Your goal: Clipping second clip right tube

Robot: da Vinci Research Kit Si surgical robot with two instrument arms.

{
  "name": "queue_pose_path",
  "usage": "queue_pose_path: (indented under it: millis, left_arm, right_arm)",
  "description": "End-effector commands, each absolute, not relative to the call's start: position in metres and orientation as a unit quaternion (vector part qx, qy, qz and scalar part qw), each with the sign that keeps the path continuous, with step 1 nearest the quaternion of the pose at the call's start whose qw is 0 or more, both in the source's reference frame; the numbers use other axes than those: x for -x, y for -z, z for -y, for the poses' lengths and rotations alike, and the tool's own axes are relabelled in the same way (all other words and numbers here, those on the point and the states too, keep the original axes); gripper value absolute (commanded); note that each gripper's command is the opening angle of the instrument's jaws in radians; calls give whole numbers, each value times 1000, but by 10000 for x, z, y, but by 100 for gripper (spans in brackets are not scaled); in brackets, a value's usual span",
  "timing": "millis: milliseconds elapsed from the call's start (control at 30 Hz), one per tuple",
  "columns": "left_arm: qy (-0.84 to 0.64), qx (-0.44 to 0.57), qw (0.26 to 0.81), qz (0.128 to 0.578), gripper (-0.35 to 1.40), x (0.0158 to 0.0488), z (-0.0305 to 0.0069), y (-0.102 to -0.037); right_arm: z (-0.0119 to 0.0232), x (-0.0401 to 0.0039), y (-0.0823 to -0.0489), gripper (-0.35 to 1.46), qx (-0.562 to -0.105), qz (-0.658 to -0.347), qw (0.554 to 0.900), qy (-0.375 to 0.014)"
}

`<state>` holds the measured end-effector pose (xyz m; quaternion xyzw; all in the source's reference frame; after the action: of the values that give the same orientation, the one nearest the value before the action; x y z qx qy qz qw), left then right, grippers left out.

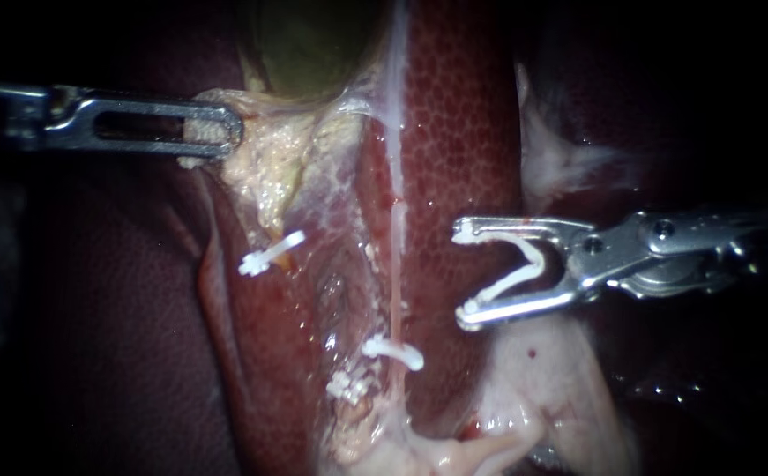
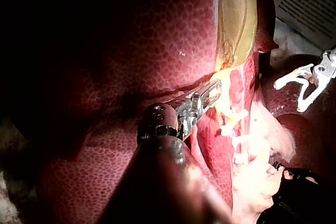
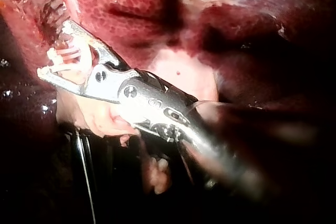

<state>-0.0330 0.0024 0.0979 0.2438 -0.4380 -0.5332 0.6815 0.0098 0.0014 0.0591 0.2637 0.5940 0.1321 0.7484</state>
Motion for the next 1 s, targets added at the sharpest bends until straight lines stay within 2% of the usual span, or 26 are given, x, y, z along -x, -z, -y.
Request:
queue_pose_path:
  millis: [33, 467, 1000]
  left_arm:
    - [533, -244, 682, 438, -35, 330, -24, -980]
    - [533, -243, 682, 438, -35, 330, -22, -981]
    - [534, -241, 682, 438, -35, 332, -20, -982]
  right_arm:
    - [-10, -100, -597, 59, -270, -588, 750, -137]
    - [25, -125, -697, 58, -300, -537, 769, -176]
    - [51, -167, -730, 57, -335, -523, 756, -205]
